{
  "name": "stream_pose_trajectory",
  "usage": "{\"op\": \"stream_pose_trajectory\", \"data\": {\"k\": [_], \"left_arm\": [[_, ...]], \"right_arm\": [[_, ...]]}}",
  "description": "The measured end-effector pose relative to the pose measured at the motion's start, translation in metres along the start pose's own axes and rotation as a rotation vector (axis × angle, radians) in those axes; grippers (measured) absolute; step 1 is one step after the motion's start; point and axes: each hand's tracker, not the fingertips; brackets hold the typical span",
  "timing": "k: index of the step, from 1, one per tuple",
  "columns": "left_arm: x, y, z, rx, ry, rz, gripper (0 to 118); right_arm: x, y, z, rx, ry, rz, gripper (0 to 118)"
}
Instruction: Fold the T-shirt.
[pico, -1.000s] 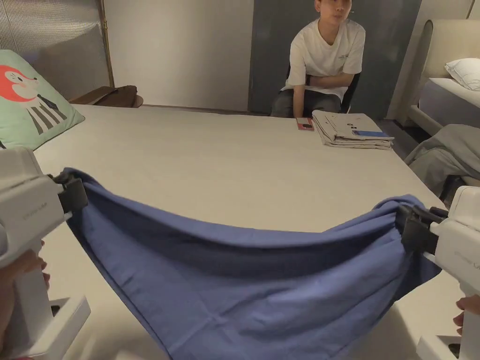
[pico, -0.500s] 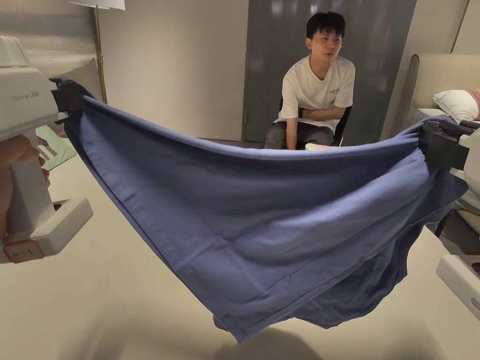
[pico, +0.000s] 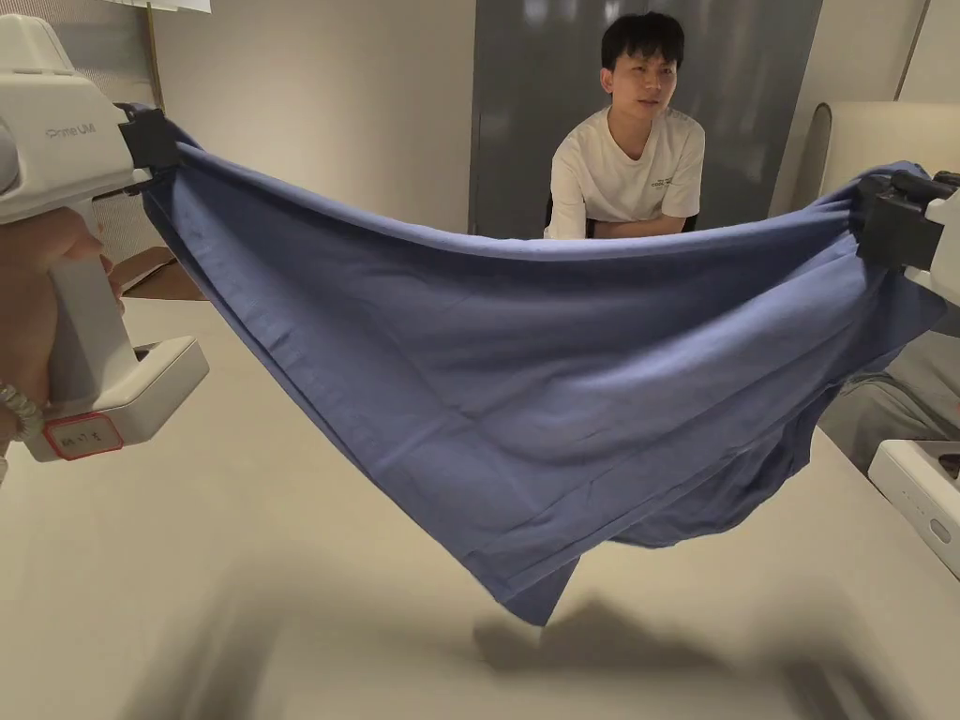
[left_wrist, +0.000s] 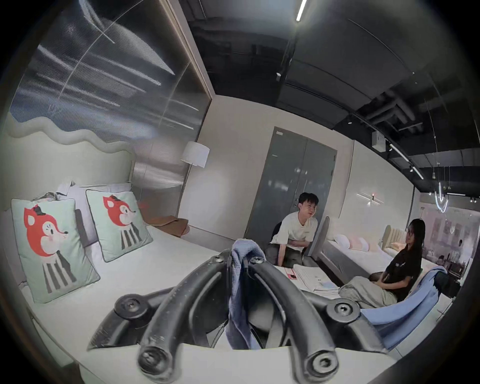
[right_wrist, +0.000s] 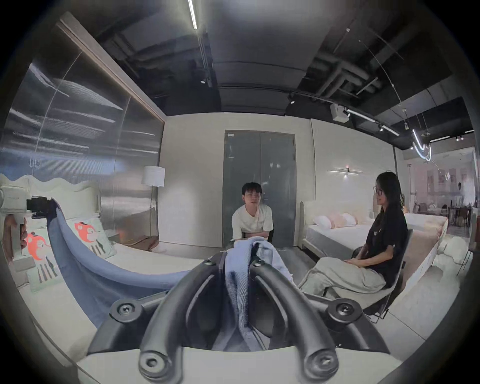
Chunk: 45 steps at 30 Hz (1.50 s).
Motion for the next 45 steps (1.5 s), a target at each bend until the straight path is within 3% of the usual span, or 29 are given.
{"op": "stream_pose_trajectory", "data": {"k": [7, 13, 20, 32, 35, 38, 42, 45], "left_arm": [[-0.009, -0.024, -0.037, -0.035, 0.016, 0.016, 2], [-0.017, -0.047, -0.035, -0.090, 0.032, 0.009, 2], [-0.026, -0.076, 0.030, -0.142, 0.048, -0.029, 2], [-0.067, -0.170, 0.194, -0.298, 0.098, 0.003, 2], [-0.082, -0.204, 0.228, -0.379, 0.131, 0.020, 2], [-0.096, -0.233, 0.252, -0.468, 0.160, 0.042, 2], [-0.113, -0.271, 0.279, -0.556, 0.219, 0.054, 2], [-0.126, -0.294, 0.295, -0.616, 0.238, 0.086, 2]], "right_arm": [[0.002, -0.021, -0.036, -0.014, -0.015, 0.001, 13], [0.003, -0.048, -0.029, -0.080, -0.012, 0.020, 13], [0.001, -0.079, 0.029, -0.154, -0.005, 0.013, 13], [-0.008, -0.162, 0.194, -0.328, 0.017, -0.004, 13], [-0.009, -0.188, 0.230, -0.399, 0.027, -0.032, 13], [-0.012, -0.217, 0.255, -0.479, 0.024, -0.009, 13], [-0.011, -0.254, 0.281, -0.584, 0.017, -0.075, 13], [-0.011, -0.279, 0.294, -0.649, 0.004, -0.055, 13]]}}
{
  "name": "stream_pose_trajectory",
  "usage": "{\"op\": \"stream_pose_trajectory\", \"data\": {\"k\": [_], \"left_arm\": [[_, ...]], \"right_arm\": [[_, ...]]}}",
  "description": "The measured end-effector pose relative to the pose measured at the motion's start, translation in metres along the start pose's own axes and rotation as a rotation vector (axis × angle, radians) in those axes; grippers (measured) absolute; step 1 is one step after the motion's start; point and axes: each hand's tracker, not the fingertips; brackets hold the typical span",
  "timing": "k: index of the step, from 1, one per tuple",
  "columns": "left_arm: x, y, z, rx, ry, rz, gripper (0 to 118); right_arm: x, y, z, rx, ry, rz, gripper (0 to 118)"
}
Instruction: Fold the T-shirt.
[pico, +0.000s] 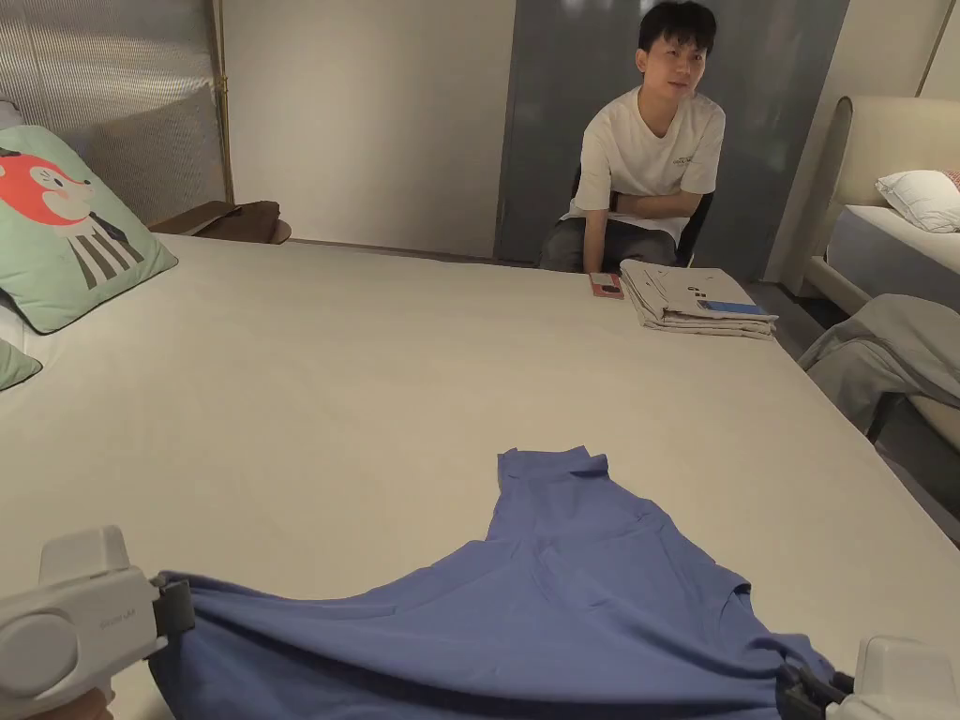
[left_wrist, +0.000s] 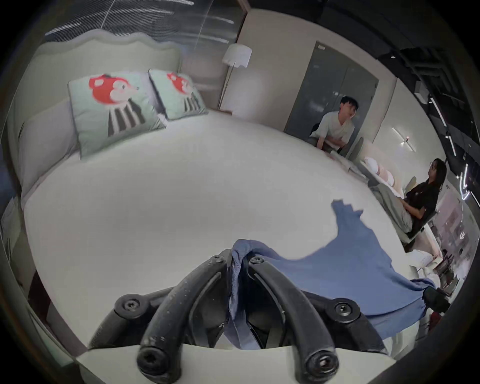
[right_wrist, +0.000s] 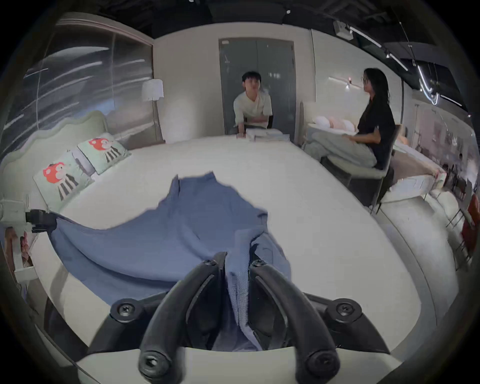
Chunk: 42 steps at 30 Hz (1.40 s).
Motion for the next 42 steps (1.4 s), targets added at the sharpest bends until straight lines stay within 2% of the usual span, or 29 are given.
{"op": "stream_pose_trajectory", "data": {"k": [6, 10, 11, 13, 14, 15, 16, 18, 21, 23, 25, 26, 27, 28, 31, 34, 36, 40, 41, 42], "left_arm": [[-0.021, -0.033, -0.018, -0.106, 0.046, 0.027, 2], [-0.025, -0.043, -0.030, -0.130, 0.071, 0.008, 4], [-0.026, -0.045, -0.031, -0.135, 0.071, 0.007, 10], [-0.028, -0.047, -0.032, -0.130, 0.069, 0.012, 55], [-0.029, -0.047, -0.030, -0.120, 0.068, 0.020, 77], [-0.029, -0.046, -0.025, -0.098, 0.072, 0.024, 100], [-0.030, -0.043, -0.019, -0.059, 0.078, 0.028, 105], [-0.032, -0.034, -0.001, 0.045, 0.055, 0.034, 105], [-0.028, -0.010, 0.036, 0.228, 0.059, 0.031, 104], [-0.022, 0.005, 0.058, 0.312, 0.070, 0.019, 94], [-0.015, 0.016, 0.079, 0.400, 0.076, 0.002, 52], [-0.012, 0.019, 0.088, 0.439, 0.084, -0.006, 25], [-0.009, 0.021, 0.095, 0.471, 0.093, -0.017, 1], [-0.007, 0.022, 0.101, 0.496, 0.107, -0.026, 1], [-0.002, 0.021, 0.109, 0.536, 0.149, -0.033, 0], [-0.002, 0.017, 0.111, 0.523, 0.116, -0.070, 0], [0.000, 0.013, 0.111, 0.514, 0.116, -0.079, 0], [-0.001, 0.010, 0.105, 0.469, 0.116, -0.100, 1], [-0.003, 0.010, 0.102, 0.440, 0.109, -0.098, 4], [-0.005, 0.009, 0.097, 0.408, 0.106, -0.088, 28]], "right_arm": [[0.007, -0.044, -0.015, -0.149, -0.014, -0.067, 13], [0.009, -0.059, -0.022, -0.173, -0.022, -0.069, 16], [0.010, -0.058, -0.022, -0.169, -0.019, -0.075, 26], [0.009, -0.056, -0.021, -0.153, -0.017, -0.083, 79], [0.010, -0.054, -0.017, -0.141, -0.020, -0.075, 98], [0.009, -0.050, -0.013, -0.116, -0.041, -0.054, 105], [0.010, -0.046, -0.007, -0.088, -0.055, -0.032, 104], [0.012, -0.033, 0.008, 0.006, -0.052, -0.011, 105], [0.012, 0.004, 0.035, 0.194, -0.042, -0.019, 105], [0.009, 0.030, 0.048, 0.307, -0.039, -0.040, 101], [0.002, 0.054, 0.058, 0.406, -0.048, -0.056, 75], [-0.001, 0.064, 0.062, 0.456, -0.042, -0.058, 55], [-0.005, 0.072, 0.066, 0.508, -0.031, -0.056, 28], [-0.008, 0.078, 0.068, 0.546, -0.022, -0.051, 17], [-0.021, 0.093, 0.068, 0.602, -0.073, -0.040, 3], [-0.028, 0.101, 0.060, 0.601, -0.071, -0.038, 0], [-0.030, 0.104, 0.053, 0.580, -0.032, -0.046, 0], [-0.037, 0.104, 0.037, 0.546, -0.039, -0.005, 0], [-0.037, 0.104, 0.033, 0.531, -0.029, 0.000, 0], [-0.039, 0.103, 0.028, 0.509, -0.016, 0.002, 0]]}}
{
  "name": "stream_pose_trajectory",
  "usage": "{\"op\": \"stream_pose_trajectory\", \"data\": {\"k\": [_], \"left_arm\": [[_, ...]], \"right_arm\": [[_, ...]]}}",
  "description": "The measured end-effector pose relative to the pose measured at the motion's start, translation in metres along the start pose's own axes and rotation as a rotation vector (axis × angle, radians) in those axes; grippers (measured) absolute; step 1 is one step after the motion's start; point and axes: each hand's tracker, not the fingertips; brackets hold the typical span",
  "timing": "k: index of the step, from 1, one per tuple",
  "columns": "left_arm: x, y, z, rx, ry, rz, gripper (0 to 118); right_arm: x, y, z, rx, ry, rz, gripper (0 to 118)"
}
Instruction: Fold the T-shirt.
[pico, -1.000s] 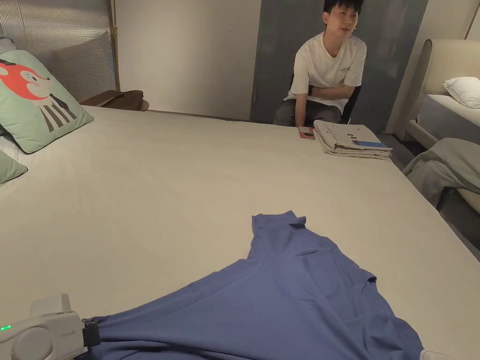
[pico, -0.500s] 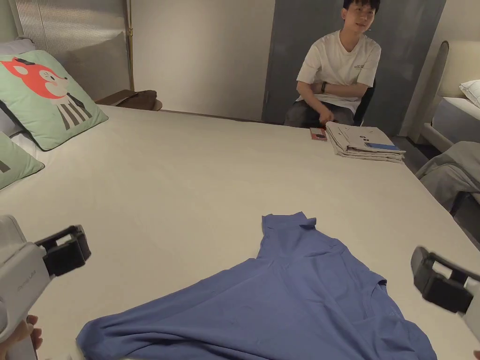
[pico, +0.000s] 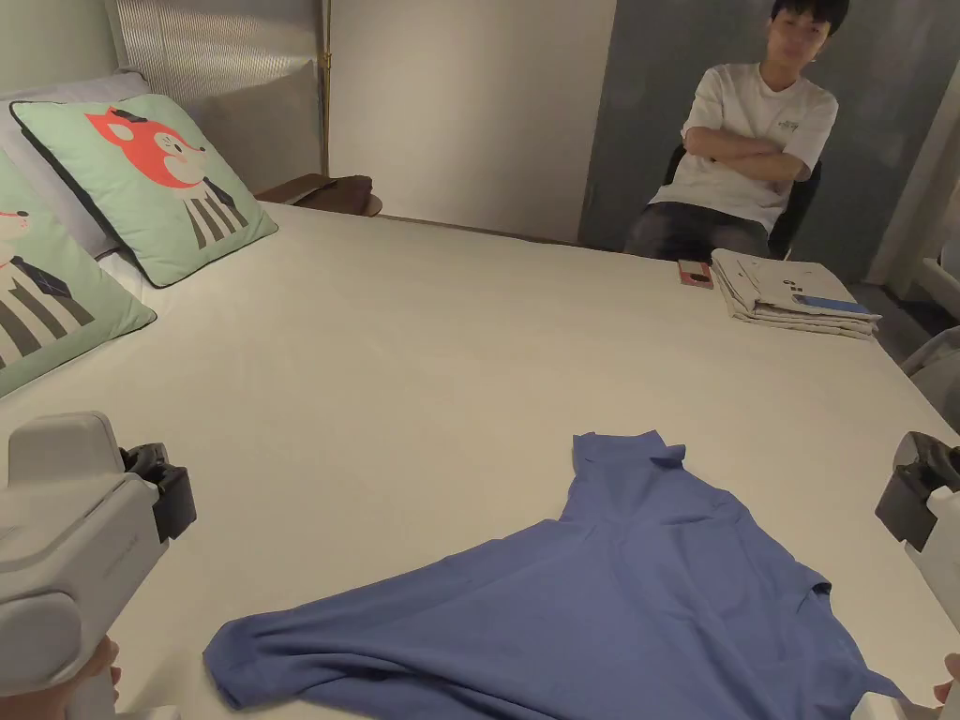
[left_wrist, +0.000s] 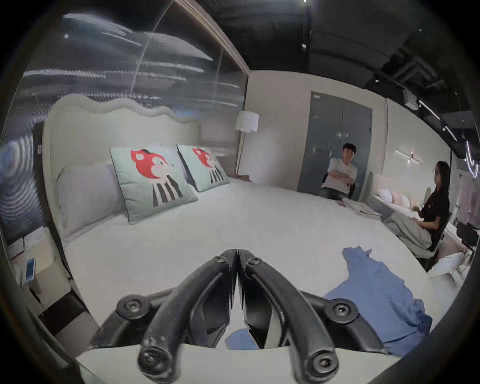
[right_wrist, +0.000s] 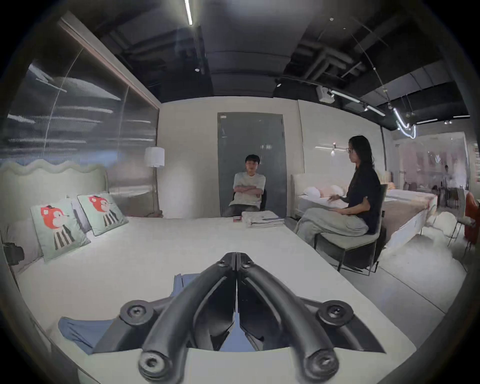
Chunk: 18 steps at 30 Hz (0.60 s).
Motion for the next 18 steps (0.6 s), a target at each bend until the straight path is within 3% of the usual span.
{"op": "stream_pose_trajectory", "data": {"k": [2, 3, 4, 9, 11, 12, 14, 18], "left_arm": [[-0.003, -0.008, -0.013, -0.078, 0.007, 0.001, 86], [-0.004, -0.013, -0.021, -0.132, 0.015, 0.005, 105], [-0.006, -0.019, -0.029, -0.175, 0.019, 0.008, 107], [-0.006, -0.060, -0.068, -0.380, 0.006, 0.025, 105], [-0.003, -0.077, -0.081, -0.442, 0.023, 0.023, 93], [-0.001, -0.085, -0.089, -0.469, 0.023, 0.023, 78], [0.002, -0.099, -0.102, -0.516, 0.025, 0.027, 61], [0.009, -0.119, -0.117, -0.559, 0.057, 0.043, 60]], "right_arm": [[-0.001, -0.006, -0.007, -0.022, 0.004, -0.003, 0], [-0.002, -0.009, -0.010, -0.037, 0.008, -0.005, 0], [-0.003, -0.012, -0.012, -0.050, 0.008, -0.007, 0], [-0.006, -0.029, -0.025, -0.108, 0.024, 0.006, 0], [-0.006, -0.035, -0.031, -0.136, 0.026, 0.015, 0], [-0.007, -0.038, -0.033, -0.144, 0.028, 0.018, 0], [-0.008, -0.044, -0.039, -0.167, 0.025, 0.025, 0], [-0.005, -0.053, -0.053, -0.203, 0.026, 0.030, 0]]}}
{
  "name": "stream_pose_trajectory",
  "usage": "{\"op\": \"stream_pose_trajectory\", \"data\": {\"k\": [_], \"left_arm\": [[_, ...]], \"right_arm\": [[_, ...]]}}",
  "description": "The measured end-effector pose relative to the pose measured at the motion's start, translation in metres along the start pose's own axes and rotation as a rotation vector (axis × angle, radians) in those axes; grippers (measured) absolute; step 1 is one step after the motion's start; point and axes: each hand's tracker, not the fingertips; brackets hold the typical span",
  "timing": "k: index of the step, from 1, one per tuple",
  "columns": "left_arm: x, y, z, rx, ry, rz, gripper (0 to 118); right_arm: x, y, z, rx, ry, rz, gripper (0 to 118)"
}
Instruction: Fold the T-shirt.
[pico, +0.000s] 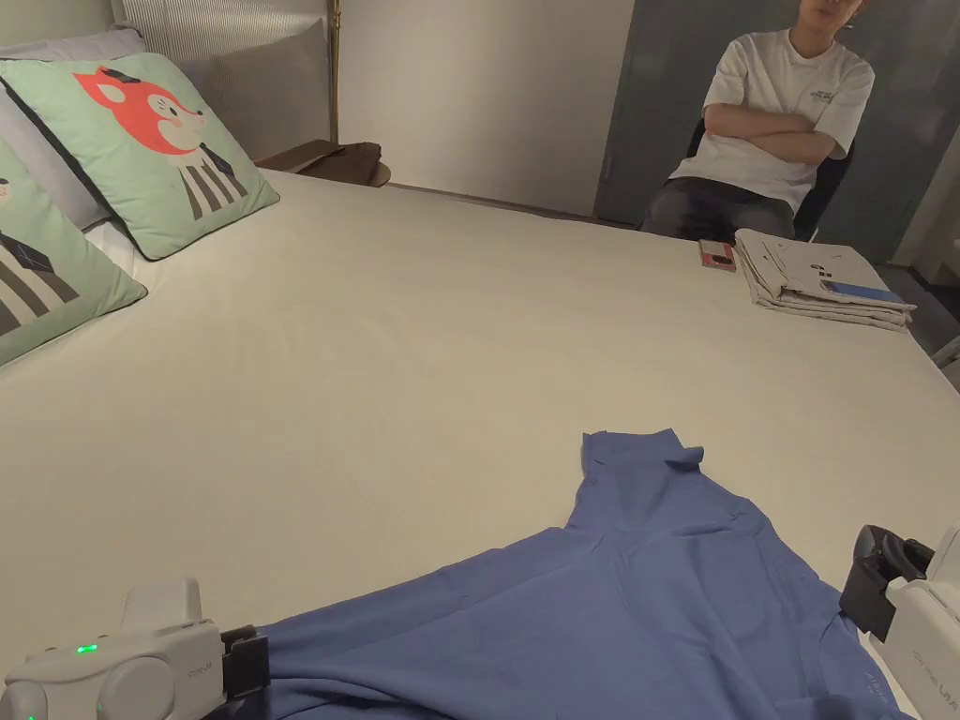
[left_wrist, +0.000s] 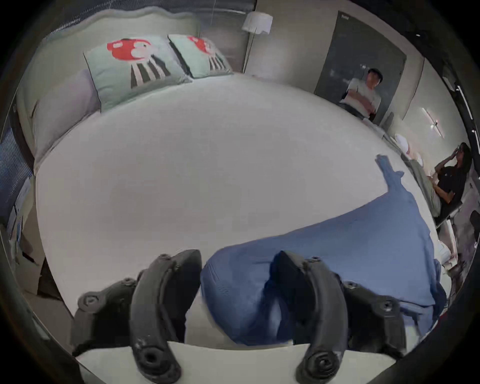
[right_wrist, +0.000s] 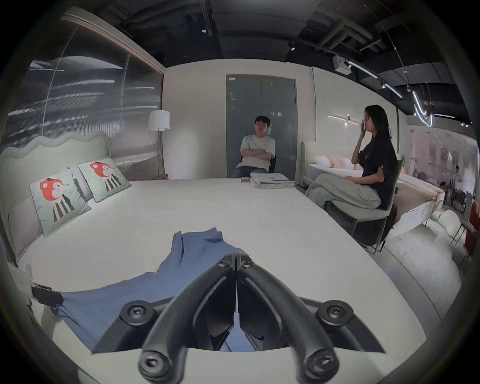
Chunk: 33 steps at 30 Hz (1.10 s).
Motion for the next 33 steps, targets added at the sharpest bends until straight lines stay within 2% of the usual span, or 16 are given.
{"op": "stream_pose_trajectory", "data": {"k": [2, 3, 5, 7, 8, 10, 12, 14, 20, 22, 24, 26, 27, 28, 31, 33], "left_arm": [[0.003, -0.004, 0.002, 0.028, 0.022, -0.005, 42], [0.005, -0.002, 0.004, 0.027, 0.026, -0.004, 6], [0.007, -0.002, 0.012, 0.045, 0.029, 0.010, 3], [0.007, -0.001, 0.016, 0.044, -0.011, 0.046, 3], [0.009, -0.001, 0.018, 0.047, 0.004, 0.039, 3], [0.012, -0.001, 0.024, 0.079, 0.020, 0.025, 3], [0.013, 0.000, 0.029, 0.084, 0.019, 0.032, 3], [0.014, 0.001, 0.030, 0.085, 0.023, 0.039, 3], [0.020, 0.001, 0.026, 0.068, 0.053, 0.046, 3], [0.021, 0.002, 0.023, 0.064, 0.065, 0.044, 3], [0.022, 0.004, 0.021, 0.062, 0.074, 0.043, 3], [0.023, 0.005, 0.020, 0.061, 0.081, 0.043, 3], [0.023, 0.005, 0.020, 0.059, 0.082, 0.047, 3], [0.024, 0.005, 0.019, 0.058, 0.083, 0.049, 3], [0.025, 0.006, 0.018, 0.061, 0.088, 0.051, 3], [0.026, 0.006, 0.019, 0.068, 0.089, 0.052, 3]], "right_arm": [[0.001, -0.003, -0.008, -0.018, 0.002, 0.004, 0], [0.001, -0.004, -0.012, -0.026, 0.003, 0.008, 0], [0.001, -0.005, -0.023, -0.042, 0.005, 0.013, 8], [0.003, -0.003, -0.039, -0.059, 0.016, 0.007, 84], [0.003, 0.000, -0.049, -0.079, 0.020, 0.004, 112], [0.005, 0.009, -0.079, -0.175, 0.043, 0.001, 117], [0.007, 0.013, -0.114, -0.224, 0.079, -0.001, 117], [0.009, 0.016, -0.150, -0.281, 0.060, 0.054, 117], [0.014, -0.004, -0.255, -0.491, 0.026, 0.046, 116], [0.012, -0.015, -0.277, -0.552, 0.018, 0.033, 103], [0.012, -0.027, -0.295, -0.606, -0.007, 0.040, 99], [0.012, -0.033, -0.298, -0.620, 0.000, 0.037, 72], [0.013, -0.035, -0.297, -0.617, 0.016, 0.027, 37], [0.014, -0.033, -0.292, -0.593, 0.013, 0.027, 37], [0.015, -0.023, -0.272, -0.516, 0.073, 0.063, 3], [0.017, -0.016, -0.254, -0.459, 0.039, 0.107, 3]]}}
